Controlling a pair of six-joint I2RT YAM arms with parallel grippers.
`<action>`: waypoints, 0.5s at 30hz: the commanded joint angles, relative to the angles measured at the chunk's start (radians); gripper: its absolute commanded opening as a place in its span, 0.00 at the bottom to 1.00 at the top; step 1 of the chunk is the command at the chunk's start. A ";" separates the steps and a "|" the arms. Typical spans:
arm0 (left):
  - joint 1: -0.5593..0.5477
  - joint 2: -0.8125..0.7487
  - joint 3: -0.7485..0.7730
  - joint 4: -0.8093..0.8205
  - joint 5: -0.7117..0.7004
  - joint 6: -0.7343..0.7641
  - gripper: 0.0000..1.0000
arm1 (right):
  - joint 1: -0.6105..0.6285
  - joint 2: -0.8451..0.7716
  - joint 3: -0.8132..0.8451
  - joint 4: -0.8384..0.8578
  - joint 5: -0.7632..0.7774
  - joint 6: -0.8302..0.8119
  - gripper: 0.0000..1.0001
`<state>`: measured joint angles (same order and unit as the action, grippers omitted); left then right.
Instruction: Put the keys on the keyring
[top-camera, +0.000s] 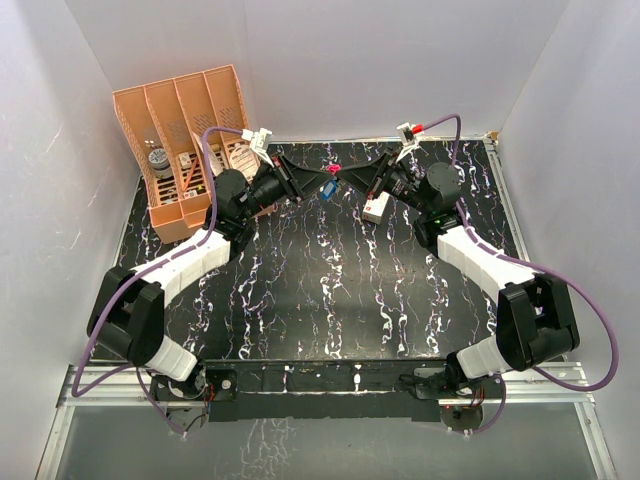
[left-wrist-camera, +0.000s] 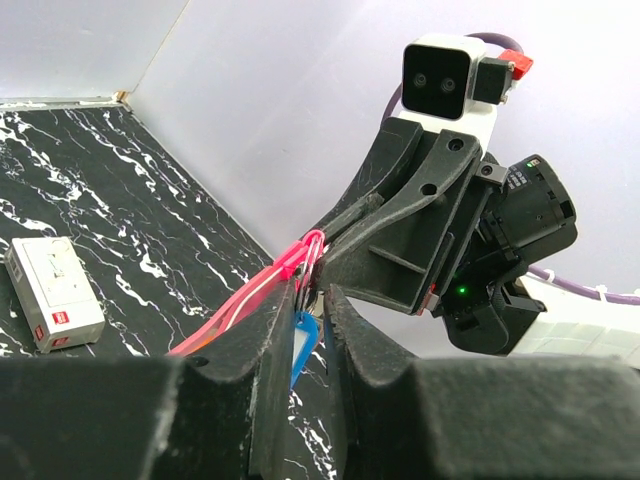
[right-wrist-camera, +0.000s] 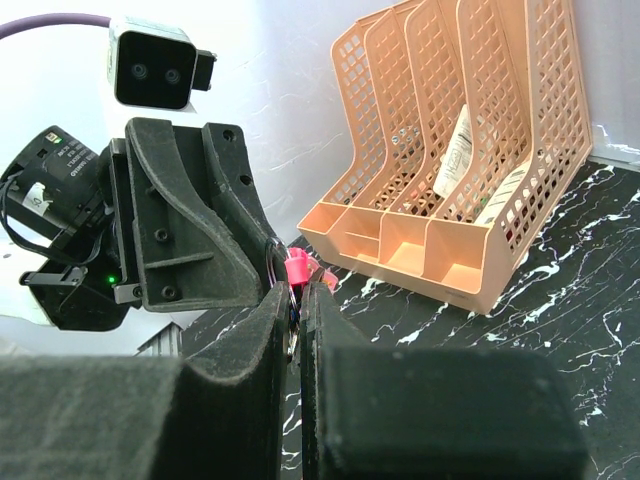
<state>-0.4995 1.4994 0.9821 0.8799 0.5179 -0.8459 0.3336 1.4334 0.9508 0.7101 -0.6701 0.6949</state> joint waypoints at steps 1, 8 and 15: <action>-0.007 -0.011 0.043 0.072 0.021 0.001 0.14 | 0.002 -0.002 0.011 0.066 -0.018 0.007 0.00; -0.006 -0.006 0.035 0.105 0.012 -0.009 0.00 | 0.002 0.000 0.014 0.060 -0.023 0.005 0.00; -0.007 -0.021 0.038 0.066 0.002 -0.004 0.00 | 0.002 -0.011 0.014 0.042 -0.008 -0.007 0.00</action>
<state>-0.4992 1.5013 0.9821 0.8978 0.5144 -0.8494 0.3317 1.4334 0.9508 0.7322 -0.6773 0.7071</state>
